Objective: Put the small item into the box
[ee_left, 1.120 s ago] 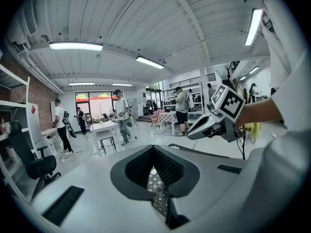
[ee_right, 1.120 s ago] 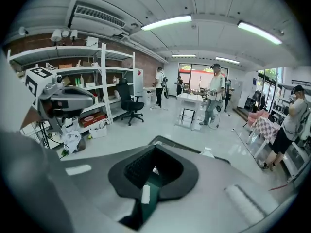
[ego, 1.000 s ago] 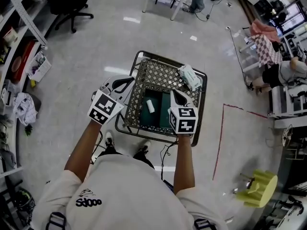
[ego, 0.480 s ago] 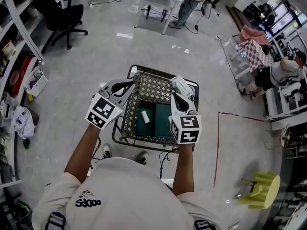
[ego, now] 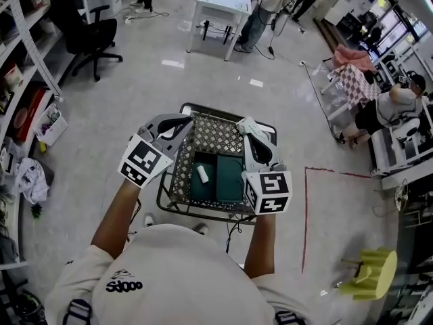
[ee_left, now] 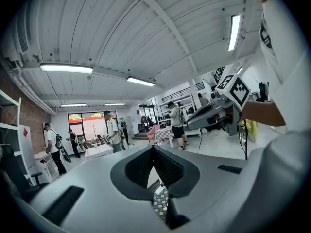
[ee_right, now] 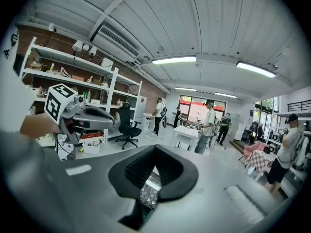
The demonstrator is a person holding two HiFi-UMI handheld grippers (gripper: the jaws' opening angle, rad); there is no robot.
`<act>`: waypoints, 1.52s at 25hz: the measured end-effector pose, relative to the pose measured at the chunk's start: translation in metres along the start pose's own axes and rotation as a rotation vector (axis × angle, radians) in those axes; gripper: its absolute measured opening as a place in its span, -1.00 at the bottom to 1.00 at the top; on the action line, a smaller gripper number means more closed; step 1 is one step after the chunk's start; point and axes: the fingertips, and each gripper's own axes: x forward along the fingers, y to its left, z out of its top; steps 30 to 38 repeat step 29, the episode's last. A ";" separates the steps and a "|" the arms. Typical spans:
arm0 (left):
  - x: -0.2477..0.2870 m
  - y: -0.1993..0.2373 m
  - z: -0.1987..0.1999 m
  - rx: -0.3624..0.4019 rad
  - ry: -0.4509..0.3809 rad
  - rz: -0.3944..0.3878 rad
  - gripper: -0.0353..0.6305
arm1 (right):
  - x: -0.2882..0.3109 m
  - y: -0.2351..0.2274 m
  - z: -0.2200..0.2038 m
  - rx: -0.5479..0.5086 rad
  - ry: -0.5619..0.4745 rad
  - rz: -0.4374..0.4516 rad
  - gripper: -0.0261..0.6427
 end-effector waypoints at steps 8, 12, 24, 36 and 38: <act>-0.005 -0.008 0.020 0.023 -0.035 -0.020 -0.88 | -0.006 0.003 0.008 -0.009 -0.017 0.026 -0.89; -0.004 -0.009 0.019 0.021 -0.031 -0.019 -0.88 | -0.005 0.004 0.007 -0.012 -0.013 0.033 -0.89; -0.011 -0.006 0.008 0.018 0.005 -0.005 -0.88 | -0.001 0.010 0.001 -0.004 -0.001 0.056 -0.89; -0.011 -0.007 0.006 0.013 0.012 -0.012 -0.88 | 0.000 0.011 0.002 0.004 -0.005 0.059 -0.89; -0.011 -0.007 0.006 0.013 0.012 -0.012 -0.88 | 0.000 0.011 0.002 0.004 -0.005 0.059 -0.89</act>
